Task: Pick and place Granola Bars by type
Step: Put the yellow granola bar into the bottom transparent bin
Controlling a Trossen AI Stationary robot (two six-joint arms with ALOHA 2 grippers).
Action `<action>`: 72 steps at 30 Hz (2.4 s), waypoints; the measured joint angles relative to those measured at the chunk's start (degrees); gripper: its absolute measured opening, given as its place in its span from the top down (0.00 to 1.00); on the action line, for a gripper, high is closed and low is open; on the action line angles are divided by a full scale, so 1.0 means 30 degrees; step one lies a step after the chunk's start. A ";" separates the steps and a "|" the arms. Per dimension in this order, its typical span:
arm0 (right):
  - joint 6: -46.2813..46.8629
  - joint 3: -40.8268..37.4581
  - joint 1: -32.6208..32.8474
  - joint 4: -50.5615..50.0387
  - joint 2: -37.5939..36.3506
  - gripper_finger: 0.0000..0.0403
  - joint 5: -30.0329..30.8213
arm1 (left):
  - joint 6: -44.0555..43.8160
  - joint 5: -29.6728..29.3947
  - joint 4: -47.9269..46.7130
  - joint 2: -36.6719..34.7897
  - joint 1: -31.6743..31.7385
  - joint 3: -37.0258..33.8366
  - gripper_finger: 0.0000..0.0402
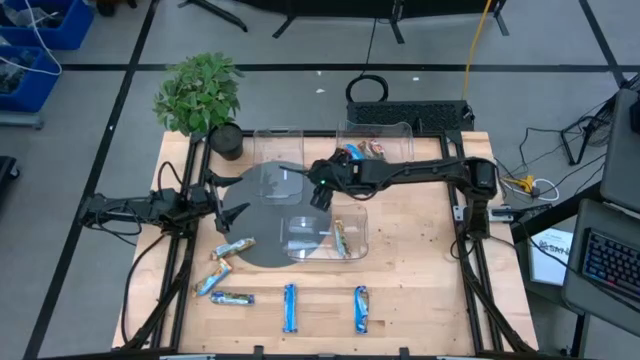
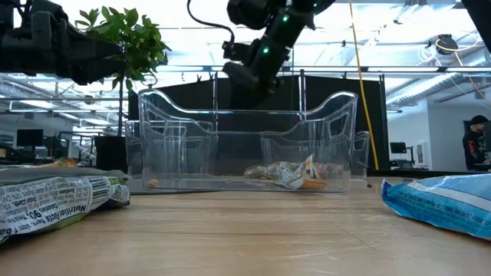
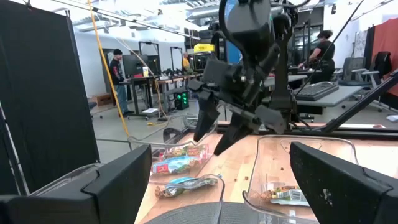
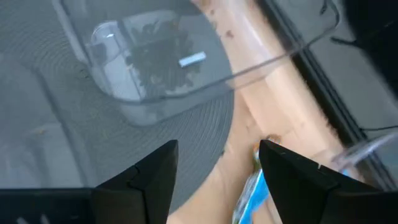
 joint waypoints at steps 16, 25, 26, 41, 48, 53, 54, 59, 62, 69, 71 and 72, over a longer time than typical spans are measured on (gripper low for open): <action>0.3111 0.0000 -0.1823 0.0423 0.1430 0.45 -0.0751 | 0.0007 0.0000 -0.0004 0.0000 0.0003 0.0000 0.06; 0.5488 -0.0167 -0.2180 -0.0291 0.1423 0.41 -0.1692 | 0.0007 0.0000 0.0010 0.0000 0.0005 0.0000 0.06; 0.5795 -0.0167 -0.2117 -0.0452 0.1423 0.41 -0.1819 | 0.0007 0.0000 -0.0004 0.0000 0.0007 0.0000 0.06; 0.6521 -0.1618 -0.1952 -0.1000 0.1423 0.36 -0.1983 | 0.0007 0.0000 0.0006 0.0000 0.0000 0.0000 0.06; 0.6506 -0.2234 -0.1973 -0.0858 0.1423 0.39 -0.1507 | 0.0007 0.0004 0.0004 0.0000 0.0004 0.0001 0.06; 0.6749 -0.2664 -0.2092 -0.0414 0.1420 0.40 -0.1582 | 0.0007 0.0007 -0.0007 0.0000 0.0000 0.0000 0.06; 0.6884 -0.2753 -0.2129 -0.0331 0.1415 0.40 -0.1589 | 0.0007 0.0004 -0.0007 0.0000 0.0004 0.0000 0.06; 0.6976 -0.3071 -0.2333 -0.0280 0.1379 0.40 -0.1719 | 0.0007 0.0004 -0.0002 0.0000 0.0000 0.0002 0.06; 0.7013 -0.3100 -0.2428 -0.0227 0.1379 0.40 -0.2113 | 0.0007 0.0006 -0.0007 0.0000 0.0001 0.0001 0.06; 1.0228 -0.3162 -0.3086 0.0322 0.1437 0.43 -0.2803 | 0.0006 0.0006 -0.0007 0.0000 0.0007 0.0000 0.06; 1.0383 -0.3162 -0.3264 0.0332 0.1423 0.44 -0.3111 | 0.0007 0.0003 -0.0007 0.0000 0.0004 0.0000 0.06; 1.0408 -0.3162 -0.3300 0.0326 0.1426 0.45 -0.3113 | 0.0007 0.0007 -0.0005 0.0000 0.0007 0.0000 0.06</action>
